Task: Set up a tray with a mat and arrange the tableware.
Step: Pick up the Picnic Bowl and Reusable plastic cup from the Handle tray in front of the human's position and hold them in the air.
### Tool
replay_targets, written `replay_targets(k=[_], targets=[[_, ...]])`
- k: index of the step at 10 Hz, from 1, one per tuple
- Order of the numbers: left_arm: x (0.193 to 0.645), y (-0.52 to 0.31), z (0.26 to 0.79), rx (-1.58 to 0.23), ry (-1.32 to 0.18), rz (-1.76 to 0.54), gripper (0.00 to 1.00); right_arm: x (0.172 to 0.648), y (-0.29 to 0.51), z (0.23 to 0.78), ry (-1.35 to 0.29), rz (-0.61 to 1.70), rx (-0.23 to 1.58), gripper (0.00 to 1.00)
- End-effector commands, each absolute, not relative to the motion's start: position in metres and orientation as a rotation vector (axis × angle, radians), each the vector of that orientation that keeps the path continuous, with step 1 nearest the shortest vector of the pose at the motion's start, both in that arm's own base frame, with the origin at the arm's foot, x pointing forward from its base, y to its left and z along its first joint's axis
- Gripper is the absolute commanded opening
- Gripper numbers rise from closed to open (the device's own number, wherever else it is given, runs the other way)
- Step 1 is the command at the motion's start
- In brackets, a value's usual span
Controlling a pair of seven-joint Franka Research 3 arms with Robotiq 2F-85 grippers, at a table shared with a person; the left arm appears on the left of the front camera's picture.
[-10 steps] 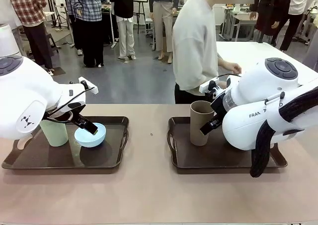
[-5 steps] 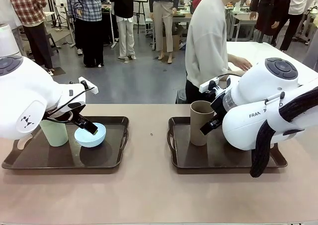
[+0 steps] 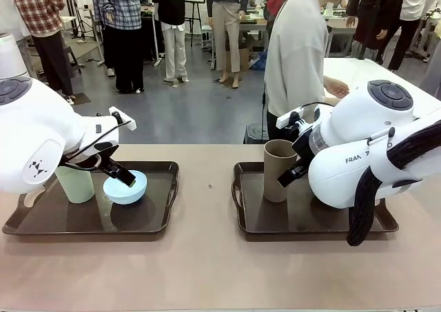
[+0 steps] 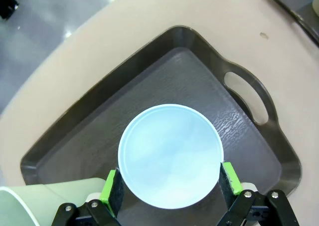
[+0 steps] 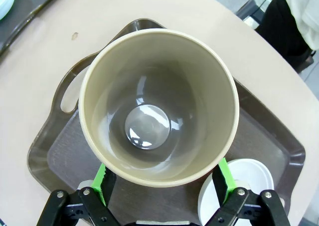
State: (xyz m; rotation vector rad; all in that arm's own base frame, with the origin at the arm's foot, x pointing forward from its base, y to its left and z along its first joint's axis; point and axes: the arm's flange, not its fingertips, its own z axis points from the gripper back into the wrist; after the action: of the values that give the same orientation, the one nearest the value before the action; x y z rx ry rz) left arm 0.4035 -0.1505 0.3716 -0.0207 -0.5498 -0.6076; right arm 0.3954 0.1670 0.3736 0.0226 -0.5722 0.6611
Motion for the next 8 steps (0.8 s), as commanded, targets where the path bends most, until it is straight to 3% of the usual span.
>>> replay_targets(k=[1, 4, 8], targets=[[0.403, -0.15, 0.372, -0.021, -0.55, -0.608, 1.0, 0.395, 0.167, 0.374, -0.572, 0.661, 0.023, 1.0], [0.394, -0.142, 0.367, -0.044, -0.494, -0.557, 1.0, 0.38, 0.154, 0.364, -0.492, 0.662, 0.044, 1.0], [0.316, -0.104, 0.383, -0.066, -0.309, -0.407, 1.0, 0.293, 0.087, 0.368, -0.242, 0.438, 0.003, 1.0]])
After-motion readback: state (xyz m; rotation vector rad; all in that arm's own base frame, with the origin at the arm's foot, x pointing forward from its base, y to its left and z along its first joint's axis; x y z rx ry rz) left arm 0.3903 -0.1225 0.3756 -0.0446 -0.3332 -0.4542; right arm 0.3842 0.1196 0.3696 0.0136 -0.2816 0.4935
